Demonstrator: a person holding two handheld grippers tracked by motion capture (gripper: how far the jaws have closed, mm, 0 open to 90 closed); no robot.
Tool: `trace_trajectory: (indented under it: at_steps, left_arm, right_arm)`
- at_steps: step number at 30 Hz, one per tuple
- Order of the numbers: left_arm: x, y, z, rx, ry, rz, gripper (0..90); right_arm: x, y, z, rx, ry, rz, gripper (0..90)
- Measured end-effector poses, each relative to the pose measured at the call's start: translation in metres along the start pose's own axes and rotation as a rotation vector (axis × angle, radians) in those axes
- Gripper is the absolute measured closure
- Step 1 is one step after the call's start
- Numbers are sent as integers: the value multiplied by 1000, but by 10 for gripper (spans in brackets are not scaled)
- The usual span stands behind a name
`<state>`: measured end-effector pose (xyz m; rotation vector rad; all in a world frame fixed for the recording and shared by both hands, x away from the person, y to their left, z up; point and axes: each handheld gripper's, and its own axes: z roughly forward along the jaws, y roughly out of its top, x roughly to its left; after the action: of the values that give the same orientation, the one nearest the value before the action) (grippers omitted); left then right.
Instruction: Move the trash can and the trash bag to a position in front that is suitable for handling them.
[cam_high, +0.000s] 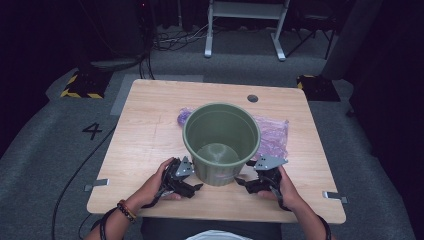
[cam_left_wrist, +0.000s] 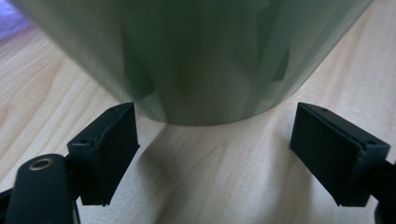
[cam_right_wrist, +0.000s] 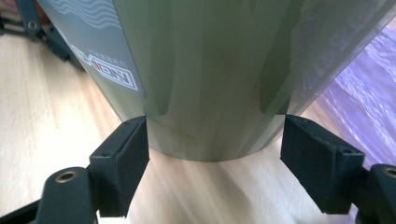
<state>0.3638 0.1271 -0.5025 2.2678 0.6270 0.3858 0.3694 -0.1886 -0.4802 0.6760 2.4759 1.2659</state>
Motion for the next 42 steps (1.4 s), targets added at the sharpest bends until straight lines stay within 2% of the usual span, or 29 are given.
trace_trajectory:
  at_steps: [2, 4, 7, 10, 17, 18, 19, 20, 23, 24, 25, 26, 27, 28, 29, 30, 31, 32, 33, 34, 35, 39, 40, 41, 42]
  left_arm:
    - [3, 0, 1, 2, 15, -15, 142]
    - [12, 1, 2, 9, 50, -46, 143]
    - [18, 0, 2, 14, 50, -68, 144]
    - [33, 0, 4, 35, 31, -140, 144]
    - [42, 2, 8, 34, 54, -145, 131]
    - [46, 3, 9, 35, 77, -146, 119]
    - [46, 3, 9, 35, 77, -146, 113]
    - [52, 3, 10, 45, 77, -188, 113]
    - [53, 3, 10, 41, 92, -199, 114]
    - [53, 2, 10, 40, 98, -198, 115]
    - [53, 2, 9, 39, 101, -196, 115]
    - [53, 2, 9, 37, 101, -193, 120]
    - [52, 2, 10, 37, 99, -194, 120]
    - [52, 2, 10, 36, 99, -194, 120]
    - [52, 2, 9, 38, 106, -187, 119]
    - [51, 3, 9, 38, 111, -182, 120]
    - [51, 3, 9, 37, 112, -183, 120]
    - [51, 3, 9, 37, 112, -183, 119]
    - [52, 2, 10, 37, 103, -190, 119]
    - [52, 2, 10, 37, 100, -193, 120]
    - [53, 2, 10, 39, 96, -193, 120]
    - [53, 2, 9, 35, 79, -187, 147]
    - [53, 2, 9, 34, 81, -188, 150]
    - [53, 2, 9, 34, 81, -188, 151]
    - [53, 2, 9, 35, 85, -188, 152]
  right_arm:
    - [-1, 3, 3, -2, -6, 2, 244]
    - [-4, 10, 13, -7, -18, 6, 279]
    - [-7, 15, 18, -16, -16, 13, 292]
    - [-10, 23, 30, -18, -26, 11, 287]
    - [-15, 30, 41, -5, -48, -3, 281]
    - [-18, 31, 44, -9, -49, 2, 294]
    - [-18, 31, 44, -9, -49, 2, 294]
    - [-20, 31, 45, 2, -57, 6, 293]
    - [-21, 26, 36, 6, -73, -3, 282]
    - [-24, 20, 21, 35, -142, -40, 277]
    - [-24, 20, 21, 35, -142, -40, 277]
    - [-32, 12, 6, 52, -183, -25, 290]
    - [-32, 12, 6, 52, -183, -25, 290]
    - [-37, 8, -1, 48, -197, -11, 301]
    - [-42, 3, -7, 57, -225, -5, 301]
    - [-53, -6, -17, 67, -280, 9, 331]
    - [-60, -9, -20, 48, -268, 49, 359]
    - [-60, -9, -20, 48, -268, 49, 359]
    - [-67, -12, -22, 40, -268, 78, 378]
    - [-79, -17, -22, 34, -285, 111, 449]
    - [-79, -17, -22, 34, -285, 111, 449]
    - [-97, -24, -15, 50, -277, 159, 569]
    - [-102, -27, -10, 70, -263, 172, 632]
    - [-102, -27, -10, 70, -263, 172, 632]
    - [-106, -32, -7, 101, -250, 181, 674]
